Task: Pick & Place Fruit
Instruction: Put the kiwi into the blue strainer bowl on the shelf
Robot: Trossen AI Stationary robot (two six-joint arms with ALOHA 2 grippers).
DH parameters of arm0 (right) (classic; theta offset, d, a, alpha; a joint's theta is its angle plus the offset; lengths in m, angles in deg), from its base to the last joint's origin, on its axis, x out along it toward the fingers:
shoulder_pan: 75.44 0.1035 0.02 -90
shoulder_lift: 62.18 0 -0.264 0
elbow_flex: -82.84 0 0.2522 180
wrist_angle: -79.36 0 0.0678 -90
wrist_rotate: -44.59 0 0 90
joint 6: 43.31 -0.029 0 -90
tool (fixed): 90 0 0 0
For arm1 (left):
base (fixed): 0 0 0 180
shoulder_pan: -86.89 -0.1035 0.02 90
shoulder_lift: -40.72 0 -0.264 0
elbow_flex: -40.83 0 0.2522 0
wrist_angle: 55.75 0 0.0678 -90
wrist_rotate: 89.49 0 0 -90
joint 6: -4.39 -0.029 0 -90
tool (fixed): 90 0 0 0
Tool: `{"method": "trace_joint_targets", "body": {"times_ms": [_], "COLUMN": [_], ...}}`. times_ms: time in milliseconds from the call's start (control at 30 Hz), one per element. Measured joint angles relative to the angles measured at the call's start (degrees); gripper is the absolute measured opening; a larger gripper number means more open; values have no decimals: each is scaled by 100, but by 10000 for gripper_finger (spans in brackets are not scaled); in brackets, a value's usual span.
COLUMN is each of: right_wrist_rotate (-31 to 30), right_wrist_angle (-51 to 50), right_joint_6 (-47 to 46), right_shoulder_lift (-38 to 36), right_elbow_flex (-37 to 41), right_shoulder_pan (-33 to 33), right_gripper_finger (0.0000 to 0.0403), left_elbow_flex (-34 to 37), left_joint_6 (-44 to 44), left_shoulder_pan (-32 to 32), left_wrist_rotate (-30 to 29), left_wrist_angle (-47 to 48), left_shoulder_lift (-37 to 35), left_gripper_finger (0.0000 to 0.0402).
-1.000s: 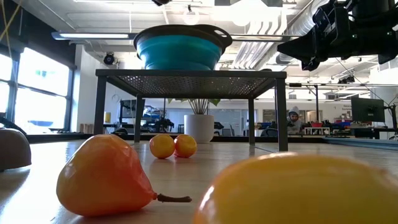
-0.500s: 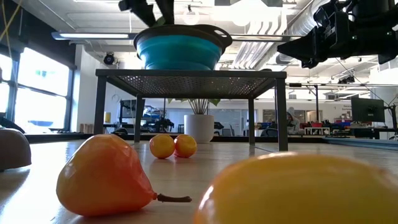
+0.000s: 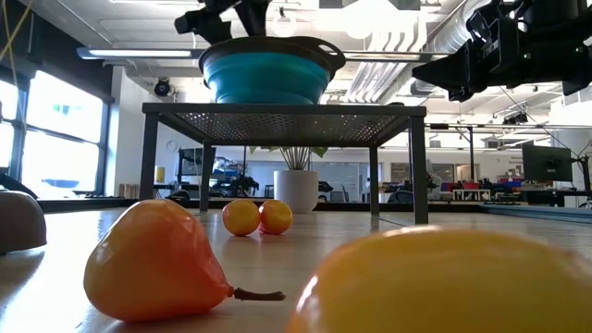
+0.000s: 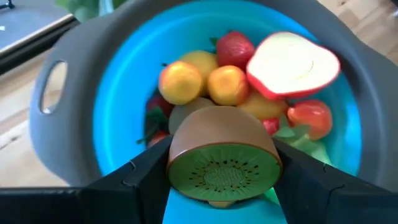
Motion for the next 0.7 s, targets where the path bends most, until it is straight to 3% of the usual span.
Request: {"method": "trace_joint_targets", "body": {"times_ms": [300,700], "right_wrist_rotate": [0,0], "right_wrist_angle": [0,-2], "right_joint_6": [0,-2], "right_shoulder_lift": [0,0], "right_elbow_flex": [0,0], "right_shoulder_pan": [0,0], "right_gripper_finger": [2,2], "left_elbow_flex": [115,115], "left_joint_6": [-4,-328], "left_shoulder_pan": [-17,-17], "left_wrist_rotate": [-83,-86], "left_wrist_angle": [-260,-249], "left_shoulder_lift": [0,0], "left_gripper_finger": [229,274]}}
